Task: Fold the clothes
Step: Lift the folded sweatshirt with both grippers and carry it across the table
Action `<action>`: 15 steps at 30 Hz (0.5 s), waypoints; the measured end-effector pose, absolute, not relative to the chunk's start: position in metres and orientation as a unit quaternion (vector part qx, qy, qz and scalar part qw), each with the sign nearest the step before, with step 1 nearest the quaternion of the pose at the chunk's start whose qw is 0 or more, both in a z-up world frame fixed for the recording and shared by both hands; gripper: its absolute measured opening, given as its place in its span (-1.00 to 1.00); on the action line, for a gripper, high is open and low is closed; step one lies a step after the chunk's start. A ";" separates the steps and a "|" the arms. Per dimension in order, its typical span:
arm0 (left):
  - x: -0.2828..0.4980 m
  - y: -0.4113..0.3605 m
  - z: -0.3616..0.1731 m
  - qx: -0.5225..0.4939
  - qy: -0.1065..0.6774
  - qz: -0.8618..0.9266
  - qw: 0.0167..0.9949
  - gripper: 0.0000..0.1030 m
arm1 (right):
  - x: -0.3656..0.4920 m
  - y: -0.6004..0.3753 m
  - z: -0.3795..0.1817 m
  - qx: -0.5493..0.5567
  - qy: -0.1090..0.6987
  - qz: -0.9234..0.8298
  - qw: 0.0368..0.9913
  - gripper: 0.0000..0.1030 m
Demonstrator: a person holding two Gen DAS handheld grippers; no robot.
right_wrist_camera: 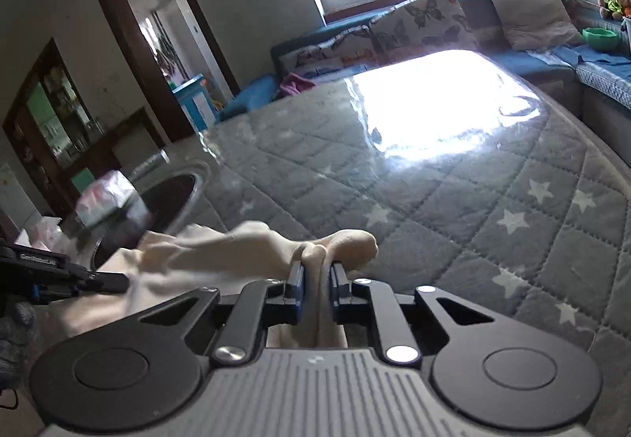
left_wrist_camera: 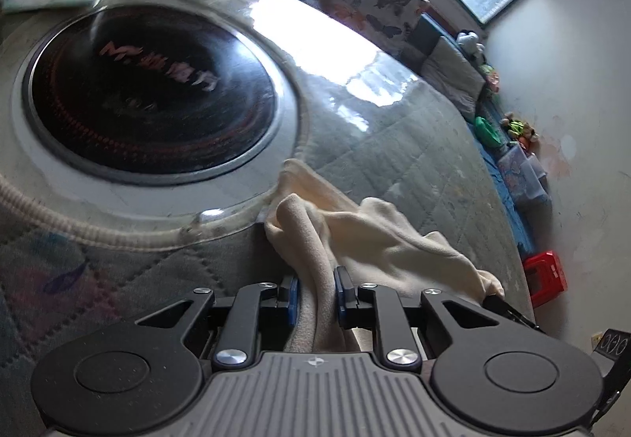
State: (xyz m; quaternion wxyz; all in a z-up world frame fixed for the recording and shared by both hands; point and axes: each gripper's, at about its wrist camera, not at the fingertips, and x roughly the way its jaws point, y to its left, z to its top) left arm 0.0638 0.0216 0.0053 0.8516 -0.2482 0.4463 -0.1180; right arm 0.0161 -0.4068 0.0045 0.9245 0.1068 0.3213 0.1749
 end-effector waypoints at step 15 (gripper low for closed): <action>0.108 -0.063 0.037 -0.197 0.418 -0.206 0.862 -0.69 | 0.027 -0.446 0.054 0.063 0.272 0.120 0.953 -0.80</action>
